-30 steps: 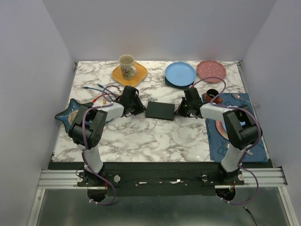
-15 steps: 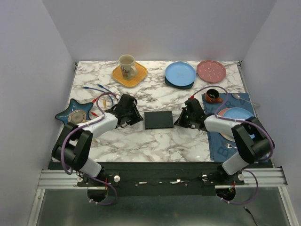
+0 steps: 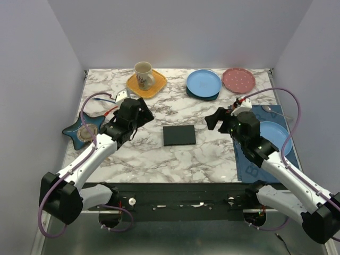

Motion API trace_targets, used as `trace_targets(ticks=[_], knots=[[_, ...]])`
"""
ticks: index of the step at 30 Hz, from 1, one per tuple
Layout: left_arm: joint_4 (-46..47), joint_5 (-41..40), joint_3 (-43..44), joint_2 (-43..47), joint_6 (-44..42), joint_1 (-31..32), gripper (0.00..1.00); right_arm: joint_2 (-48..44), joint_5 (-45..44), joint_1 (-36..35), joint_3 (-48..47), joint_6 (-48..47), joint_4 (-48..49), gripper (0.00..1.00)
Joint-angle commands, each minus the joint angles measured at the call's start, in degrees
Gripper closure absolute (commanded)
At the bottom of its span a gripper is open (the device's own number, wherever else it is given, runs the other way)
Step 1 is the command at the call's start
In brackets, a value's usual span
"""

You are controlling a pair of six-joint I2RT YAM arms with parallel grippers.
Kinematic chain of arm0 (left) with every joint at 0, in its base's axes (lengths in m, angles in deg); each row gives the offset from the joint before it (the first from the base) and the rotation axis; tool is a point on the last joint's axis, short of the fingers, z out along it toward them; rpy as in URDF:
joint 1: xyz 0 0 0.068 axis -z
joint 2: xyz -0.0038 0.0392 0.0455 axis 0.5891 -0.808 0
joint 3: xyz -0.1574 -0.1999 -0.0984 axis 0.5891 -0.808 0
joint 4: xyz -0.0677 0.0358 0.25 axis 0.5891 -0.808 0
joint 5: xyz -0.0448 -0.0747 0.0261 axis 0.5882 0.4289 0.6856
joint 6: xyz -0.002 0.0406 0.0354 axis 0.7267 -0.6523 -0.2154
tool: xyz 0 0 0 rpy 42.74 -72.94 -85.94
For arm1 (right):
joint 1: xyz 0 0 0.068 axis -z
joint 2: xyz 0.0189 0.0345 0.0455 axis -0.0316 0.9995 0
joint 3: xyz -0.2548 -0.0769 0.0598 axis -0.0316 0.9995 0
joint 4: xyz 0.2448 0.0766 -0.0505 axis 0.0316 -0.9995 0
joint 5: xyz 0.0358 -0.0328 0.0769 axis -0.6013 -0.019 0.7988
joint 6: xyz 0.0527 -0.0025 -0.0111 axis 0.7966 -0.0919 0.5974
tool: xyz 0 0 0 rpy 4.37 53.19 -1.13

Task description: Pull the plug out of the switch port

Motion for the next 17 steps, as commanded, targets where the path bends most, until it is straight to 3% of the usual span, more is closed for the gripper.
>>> trace_targets(ticks=[1, 7, 10, 17], knots=[[-1.54, -1.66, -1.23, -0.98, 0.64, -0.26, 0.01, -5.49, -2.02, -0.92, 5.94, -5.47, 6.64, 0.00], [-0.30, 1.96, -3.70, -0.10, 3.87, -0.52, 0.01, -9.02, -3.41, -1.09, 11.13, -11.81, 12.55, 0.00], [-3.55, 3.99, -1.68, -1.59, 1.43, -0.88, 0.01, -11.74, -6.06, -1.09, 12.89, -9.19, 12.11, 0.00], [-8.13, 3.72, -0.09, -3.53, 1.86, -0.88, 0.02, -11.84, -2.90, -1.09, 11.23, -6.19, 6.77, 0.00]])
